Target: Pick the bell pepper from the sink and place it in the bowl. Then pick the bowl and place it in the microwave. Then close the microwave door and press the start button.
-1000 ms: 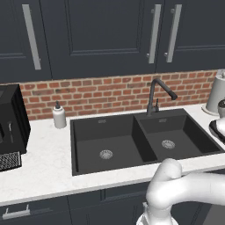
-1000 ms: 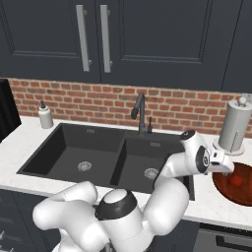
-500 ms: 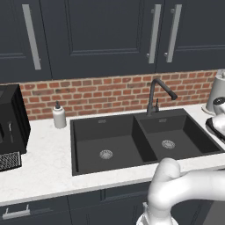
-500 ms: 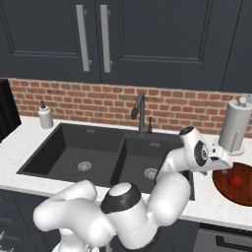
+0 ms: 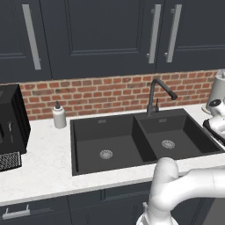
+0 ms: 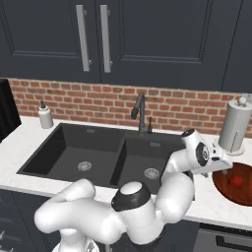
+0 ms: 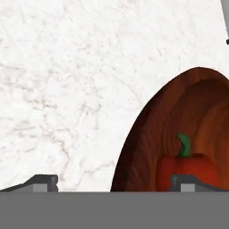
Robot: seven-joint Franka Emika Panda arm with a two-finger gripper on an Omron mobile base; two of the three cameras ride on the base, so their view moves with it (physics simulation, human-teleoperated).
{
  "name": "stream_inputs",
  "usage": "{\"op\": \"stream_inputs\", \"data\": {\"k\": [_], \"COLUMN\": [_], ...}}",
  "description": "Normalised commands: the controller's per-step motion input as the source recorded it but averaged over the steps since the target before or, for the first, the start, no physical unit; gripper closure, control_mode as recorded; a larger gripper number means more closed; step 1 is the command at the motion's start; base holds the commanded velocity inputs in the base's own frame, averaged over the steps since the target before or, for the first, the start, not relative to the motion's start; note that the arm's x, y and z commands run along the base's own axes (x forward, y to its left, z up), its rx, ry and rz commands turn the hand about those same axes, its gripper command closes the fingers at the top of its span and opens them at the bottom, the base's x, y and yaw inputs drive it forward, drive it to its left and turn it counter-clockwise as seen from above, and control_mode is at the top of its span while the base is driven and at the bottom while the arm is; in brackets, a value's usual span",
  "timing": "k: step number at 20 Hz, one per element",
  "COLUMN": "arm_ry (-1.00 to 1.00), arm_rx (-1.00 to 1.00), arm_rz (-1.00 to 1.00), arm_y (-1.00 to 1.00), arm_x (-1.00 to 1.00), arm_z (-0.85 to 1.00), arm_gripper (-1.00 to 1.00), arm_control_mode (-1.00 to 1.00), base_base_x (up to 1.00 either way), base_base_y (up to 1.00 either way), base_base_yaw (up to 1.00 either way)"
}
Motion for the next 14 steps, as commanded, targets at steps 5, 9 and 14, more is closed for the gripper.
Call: {"op": "stream_inputs", "data": {"k": [5,9,14], "arm_ry": [0.1,0.04,0.0], "arm_rx": [0.0,0.0,0.0], "arm_rz": [0.05,0.03,0.01], "arm_y": [-0.32,-0.35,-0.25], "arm_x": [0.19,0.07,0.0], "arm_z": [-0.31,-0.15,0.0], "arm_gripper": [-1.0,1.0,1.0], "arm_control_mode": [-1.0,-1.0,-1.0], "base_base_x": [0.0,0.0,0.0], "base_base_y": [0.0,0.0,0.0], "base_base_yaw": [0.0,0.0,0.0]}}
